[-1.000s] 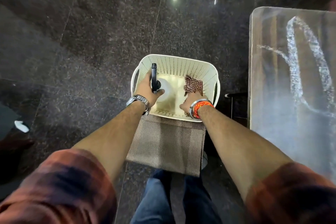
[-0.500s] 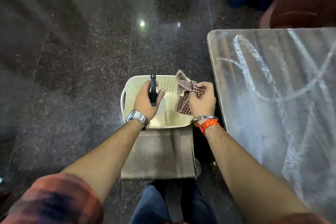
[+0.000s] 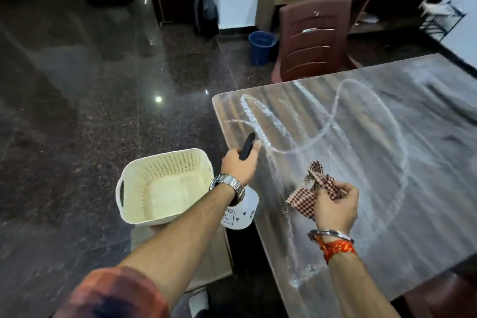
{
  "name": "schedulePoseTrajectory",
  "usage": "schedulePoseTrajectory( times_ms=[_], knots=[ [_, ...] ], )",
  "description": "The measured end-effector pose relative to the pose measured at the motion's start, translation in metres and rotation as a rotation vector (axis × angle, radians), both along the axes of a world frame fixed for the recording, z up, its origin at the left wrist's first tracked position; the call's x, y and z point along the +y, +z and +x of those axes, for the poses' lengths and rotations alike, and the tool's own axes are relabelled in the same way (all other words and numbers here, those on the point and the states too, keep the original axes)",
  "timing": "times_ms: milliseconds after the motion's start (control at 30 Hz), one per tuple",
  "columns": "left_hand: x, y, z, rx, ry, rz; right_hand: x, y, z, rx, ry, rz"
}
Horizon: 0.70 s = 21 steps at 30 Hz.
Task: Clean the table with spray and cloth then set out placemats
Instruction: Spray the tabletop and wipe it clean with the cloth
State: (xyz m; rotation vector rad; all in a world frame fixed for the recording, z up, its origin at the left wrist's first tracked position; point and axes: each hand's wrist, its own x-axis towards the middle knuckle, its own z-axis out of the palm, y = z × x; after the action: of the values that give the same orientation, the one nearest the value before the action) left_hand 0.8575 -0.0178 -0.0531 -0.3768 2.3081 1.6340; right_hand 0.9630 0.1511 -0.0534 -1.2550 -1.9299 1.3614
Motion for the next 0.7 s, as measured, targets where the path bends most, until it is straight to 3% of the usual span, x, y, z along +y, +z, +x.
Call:
schedulePoseTrajectory(
  times_ms=[300,433,567,700],
  knots=[
    [0.103,-0.003,0.003,-0.013,0.195,-0.165,0.129,-0.010,0.001,-0.014,0.176,-0.057],
    [0.130,-0.002,0.012,-0.056,0.199,-0.086,0.165,-0.010,-0.004,-0.027,0.247,-0.069],
    [0.163,0.007,0.026,-0.017,0.197,-0.216,0.180,-0.008,-0.007,-0.051,0.273,-0.097],
    [0.184,0.013,0.028,-0.049,0.181,-0.083,0.184,-0.009,-0.007,-0.054,0.300,-0.078]
  ],
)
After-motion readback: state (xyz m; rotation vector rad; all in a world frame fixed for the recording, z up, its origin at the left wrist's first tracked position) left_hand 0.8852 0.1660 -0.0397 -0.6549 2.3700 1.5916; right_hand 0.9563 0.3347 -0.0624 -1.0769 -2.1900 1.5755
